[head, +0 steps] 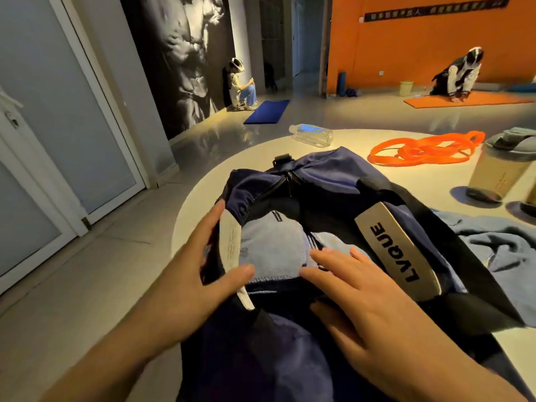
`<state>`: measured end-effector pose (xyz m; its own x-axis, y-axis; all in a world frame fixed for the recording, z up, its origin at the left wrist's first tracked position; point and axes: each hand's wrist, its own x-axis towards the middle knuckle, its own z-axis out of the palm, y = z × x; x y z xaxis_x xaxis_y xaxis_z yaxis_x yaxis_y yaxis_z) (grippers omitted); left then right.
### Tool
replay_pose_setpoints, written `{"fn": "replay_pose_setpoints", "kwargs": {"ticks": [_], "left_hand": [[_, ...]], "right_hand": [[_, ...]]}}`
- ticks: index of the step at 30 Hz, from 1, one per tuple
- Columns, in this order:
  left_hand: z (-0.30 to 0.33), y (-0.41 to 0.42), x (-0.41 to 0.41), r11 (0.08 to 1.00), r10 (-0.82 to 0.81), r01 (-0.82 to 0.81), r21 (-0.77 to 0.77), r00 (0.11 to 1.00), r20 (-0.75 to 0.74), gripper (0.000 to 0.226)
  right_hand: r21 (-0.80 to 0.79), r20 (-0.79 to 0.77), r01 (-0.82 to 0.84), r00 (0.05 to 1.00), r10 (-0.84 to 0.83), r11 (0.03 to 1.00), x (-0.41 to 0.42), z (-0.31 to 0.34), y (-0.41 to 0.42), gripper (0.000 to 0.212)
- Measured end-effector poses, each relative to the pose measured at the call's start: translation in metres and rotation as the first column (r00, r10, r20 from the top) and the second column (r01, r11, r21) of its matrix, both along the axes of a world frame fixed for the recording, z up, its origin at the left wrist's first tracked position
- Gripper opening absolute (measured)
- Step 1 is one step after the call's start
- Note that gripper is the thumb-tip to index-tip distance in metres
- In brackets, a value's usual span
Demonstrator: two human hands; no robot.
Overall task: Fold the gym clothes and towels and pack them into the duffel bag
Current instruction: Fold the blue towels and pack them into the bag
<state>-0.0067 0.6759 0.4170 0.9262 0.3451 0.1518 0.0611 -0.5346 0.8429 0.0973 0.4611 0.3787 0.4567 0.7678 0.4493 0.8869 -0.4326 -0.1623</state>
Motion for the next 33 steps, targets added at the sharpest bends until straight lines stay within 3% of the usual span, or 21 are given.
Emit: {"fn": "replay_pose_setpoints", "kwargs": {"ticks": [3,7,14,17,19,22,24,26,29,31,33], "left_hand": [[-0.043,-0.031,-0.011,0.996,0.056,-0.060,0.063,0.996,0.065,0.082],[-0.078,-0.049,0.001,0.955,0.129,-0.162,0.248,0.981,0.145,0.074],[-0.102,-0.025,0.031,0.935,0.072,-0.143,0.325,0.972,0.223,0.069],[-0.103,-0.012,0.044,0.964,0.083,-0.148,0.221,0.957,0.276,0.065],[-0.098,-0.002,0.048,0.970,0.175,-0.216,0.111,0.937,0.301,0.060],[-0.082,0.015,0.052,0.883,0.392,-0.458,0.103,0.840,0.376,0.041],[-0.066,0.028,0.057,0.841,0.464,-0.528,0.122,0.818,0.339,0.030],[-0.051,0.045,0.066,0.866,0.479,-0.500,0.008,0.836,0.268,0.032],[-0.028,0.074,0.082,0.847,0.492,-0.383,-0.368,0.827,0.273,0.032],[-0.029,0.088,0.095,0.839,0.487,-0.356,-0.412,0.830,0.274,0.031],[-0.044,0.094,0.107,0.876,0.440,-0.357,-0.325,0.868,0.231,0.032]], "right_hand": [[0.102,-0.014,0.080,0.997,-0.079,0.992,-0.009,-0.029,-0.052,0.045],[0.137,-0.175,0.168,0.974,-0.143,0.976,-0.013,-0.072,-0.077,0.048],[0.261,-0.123,0.176,0.981,-0.148,0.949,-0.012,-0.091,-0.055,0.050],[0.314,-0.108,0.185,0.981,-0.159,0.931,-0.007,-0.095,-0.040,0.051],[0.337,-0.090,0.187,0.982,-0.167,0.923,-0.001,-0.097,-0.027,0.051],[0.354,-0.065,0.196,0.980,-0.186,0.914,0.009,-0.098,-0.003,0.041],[0.348,-0.059,0.214,0.977,-0.206,0.913,0.017,-0.098,0.018,0.031],[0.324,-0.059,0.226,0.974,-0.219,0.919,0.028,-0.097,0.040,0.030],[0.291,-0.081,0.232,0.973,-0.218,0.928,0.047,-0.091,0.073,0.029],[0.267,-0.090,0.229,0.973,-0.212,0.936,0.062,-0.089,0.094,0.028],[0.245,-0.105,0.230,0.972,-0.210,0.942,0.075,-0.088,0.112,0.027]]}}
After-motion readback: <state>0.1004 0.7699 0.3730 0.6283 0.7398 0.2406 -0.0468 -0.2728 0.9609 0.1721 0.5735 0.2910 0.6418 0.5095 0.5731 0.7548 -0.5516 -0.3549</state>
